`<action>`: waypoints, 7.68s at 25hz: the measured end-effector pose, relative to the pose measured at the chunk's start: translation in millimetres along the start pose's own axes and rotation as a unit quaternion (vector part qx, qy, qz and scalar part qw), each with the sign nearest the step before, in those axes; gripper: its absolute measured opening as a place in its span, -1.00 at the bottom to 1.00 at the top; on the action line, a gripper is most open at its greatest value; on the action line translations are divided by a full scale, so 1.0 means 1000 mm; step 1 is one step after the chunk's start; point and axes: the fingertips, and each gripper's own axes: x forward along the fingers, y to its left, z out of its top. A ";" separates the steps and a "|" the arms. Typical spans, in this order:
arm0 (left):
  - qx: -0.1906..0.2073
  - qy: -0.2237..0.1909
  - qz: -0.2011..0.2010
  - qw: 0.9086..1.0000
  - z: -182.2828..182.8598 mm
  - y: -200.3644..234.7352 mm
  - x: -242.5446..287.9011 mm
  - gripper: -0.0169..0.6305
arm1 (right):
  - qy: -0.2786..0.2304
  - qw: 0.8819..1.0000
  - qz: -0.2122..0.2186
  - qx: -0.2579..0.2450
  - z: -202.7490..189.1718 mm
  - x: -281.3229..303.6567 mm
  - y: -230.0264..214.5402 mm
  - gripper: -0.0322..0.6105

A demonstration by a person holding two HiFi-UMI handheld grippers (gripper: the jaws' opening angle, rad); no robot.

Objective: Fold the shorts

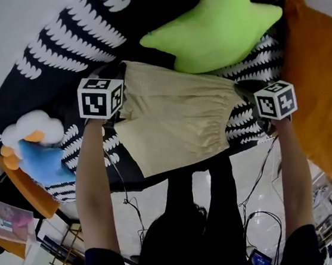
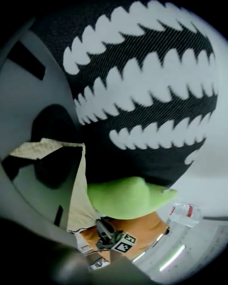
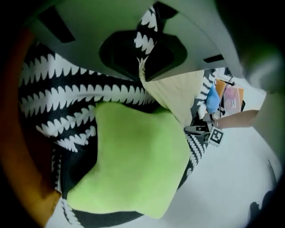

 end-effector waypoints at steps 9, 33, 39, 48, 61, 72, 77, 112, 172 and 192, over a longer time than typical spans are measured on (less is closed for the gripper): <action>-0.010 -0.056 0.005 0.998 -0.003 0.013 -0.045 -0.86 | -0.036 0.986 -0.042 -0.155 0.029 0.000 0.030 -0.73; -0.016 0.051 0.040 0.998 -0.324 -0.182 -0.173 -0.86 | 0.075 0.846 -0.086 -0.521 -0.227 -0.006 0.108 -0.73; 0.060 0.092 0.031 0.993 -0.452 -0.267 -0.108 -0.86 | 0.137 0.792 -0.114 -0.584 -0.339 0.028 0.068 -0.70; -0.010 0.255 0.007 0.967 -0.418 -0.210 -0.122 -0.34 | 0.183 0.823 -0.026 -0.537 -0.256 0.018 0.103 -0.20; -0.383 0.109 -0.014 0.917 -0.364 -0.263 -0.137 0.51 | 0.097 0.932 -0.068 -0.344 -0.167 -0.041 0.080 0.09; -0.618 -0.063 -0.063 0.781 -0.234 -0.389 -0.068 0.15 | 0.138 0.891 0.064 -0.427 -0.102 -0.025 0.092 -0.26; -0.702 -0.101 -0.070 0.702 -0.201 -0.431 -0.033 -0.05 | 0.192 0.877 0.114 -0.425 -0.102 -0.006 0.091 -0.27; -0.878 -0.175 -0.109 0.432 -0.182 -0.424 -0.002 -0.76 | 0.332 0.893 0.157 -0.261 -0.119 0.002 0.095 -0.67; -0.865 -0.201 -0.020 0.459 -0.419 -0.173 -0.175 -0.40 | 0.243 0.918 0.030 0.312 -0.096 0.217 0.412 -0.65; -0.641 -0.211 0.109 0.730 -0.341 -0.147 -0.224 -0.11 | 0.156 0.945 0.267 -0.107 -0.009 0.127 0.474 -0.20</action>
